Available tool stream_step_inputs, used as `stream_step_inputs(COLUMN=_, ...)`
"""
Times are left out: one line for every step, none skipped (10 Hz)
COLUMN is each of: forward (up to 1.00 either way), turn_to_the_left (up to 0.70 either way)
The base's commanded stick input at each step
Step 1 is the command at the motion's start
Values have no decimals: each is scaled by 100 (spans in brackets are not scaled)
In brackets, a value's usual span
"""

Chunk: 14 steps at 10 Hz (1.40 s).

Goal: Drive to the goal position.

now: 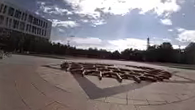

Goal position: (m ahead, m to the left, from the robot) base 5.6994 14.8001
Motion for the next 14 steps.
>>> stream_step_inputs(forward=5, turn_to_the_left=-1)
stream_step_inputs(forward=5, turn_to_the_left=-1)
stream_step_inputs(forward=5, turn_to_the_left=-1)
stream_step_inputs(forward=5, turn_to_the_left=-1)
stream_step_inputs(forward=5, turn_to_the_left=-1)
stream_step_inputs(forward=5, turn_to_the_left=-1)
stream_step_inputs(forward=5, turn_to_the_left=-1)
stream_step_inputs(forward=5, turn_to_the_left=-1)
stream_step_inputs(forward=5, turn_to_the_left=-1)
stream_step_inputs(forward=5, turn_to_the_left=-1)
stream_step_inputs(forward=5, turn_to_the_left=-1)
stream_step_inputs(forward=5, turn_to_the_left=0)
stream_step_inputs(forward=5, turn_to_the_left=-1)
stream_step_inputs(forward=5, turn_to_the_left=-1)
